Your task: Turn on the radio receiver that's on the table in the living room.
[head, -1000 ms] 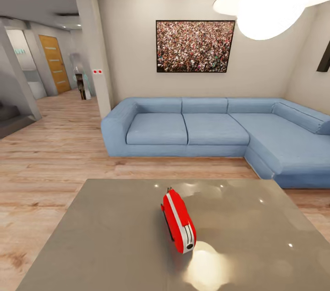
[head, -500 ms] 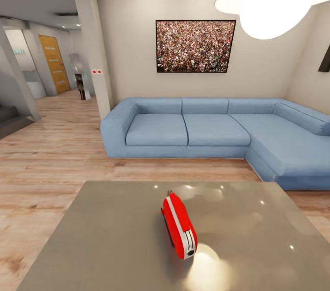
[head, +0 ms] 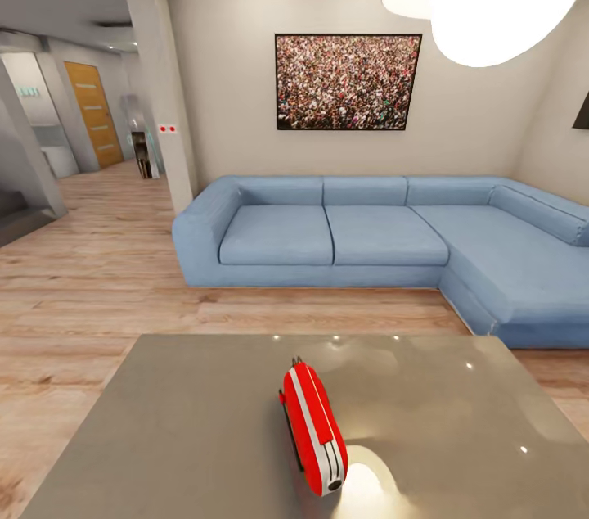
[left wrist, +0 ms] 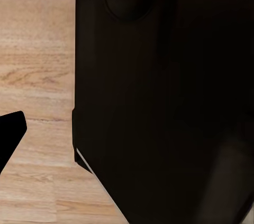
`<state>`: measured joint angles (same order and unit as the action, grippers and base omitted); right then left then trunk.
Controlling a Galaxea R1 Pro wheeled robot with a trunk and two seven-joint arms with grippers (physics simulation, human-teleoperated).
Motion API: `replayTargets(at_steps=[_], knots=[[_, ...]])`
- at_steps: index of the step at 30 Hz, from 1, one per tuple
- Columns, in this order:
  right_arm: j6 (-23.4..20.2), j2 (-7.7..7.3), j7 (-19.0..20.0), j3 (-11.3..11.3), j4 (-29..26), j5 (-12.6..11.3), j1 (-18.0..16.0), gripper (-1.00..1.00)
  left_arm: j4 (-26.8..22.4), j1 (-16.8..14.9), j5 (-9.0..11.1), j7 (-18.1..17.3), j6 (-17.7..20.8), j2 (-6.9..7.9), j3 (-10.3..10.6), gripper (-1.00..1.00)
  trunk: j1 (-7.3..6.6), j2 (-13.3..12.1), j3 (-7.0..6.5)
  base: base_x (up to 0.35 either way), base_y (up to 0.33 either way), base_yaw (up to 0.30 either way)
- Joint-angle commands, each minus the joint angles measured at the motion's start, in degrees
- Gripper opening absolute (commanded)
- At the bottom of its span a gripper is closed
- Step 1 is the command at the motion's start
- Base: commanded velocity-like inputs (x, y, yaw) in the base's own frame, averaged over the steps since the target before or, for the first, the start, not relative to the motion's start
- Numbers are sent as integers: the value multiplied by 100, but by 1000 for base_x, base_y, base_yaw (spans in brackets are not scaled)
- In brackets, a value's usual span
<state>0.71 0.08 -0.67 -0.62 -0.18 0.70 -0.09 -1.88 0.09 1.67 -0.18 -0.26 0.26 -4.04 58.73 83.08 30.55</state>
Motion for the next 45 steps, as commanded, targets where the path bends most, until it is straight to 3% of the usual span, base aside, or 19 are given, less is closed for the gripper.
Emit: replayTargets(at_steps=[1,41,45], knots=[[1,0,2,0,0,0,0,100,-1,0,0,0,0,0,0,100,0,0,0,19,-7,0],[8,-16,-4,0,0,0,0,100,-6,1,-15,0,0,-38,9,100,0,0,0,1,0,0],[1,-13,-4,0,0,3,0,100,-6,0,-17,0,0,-47,9,100,-88,-160,-72,0,0,0]])
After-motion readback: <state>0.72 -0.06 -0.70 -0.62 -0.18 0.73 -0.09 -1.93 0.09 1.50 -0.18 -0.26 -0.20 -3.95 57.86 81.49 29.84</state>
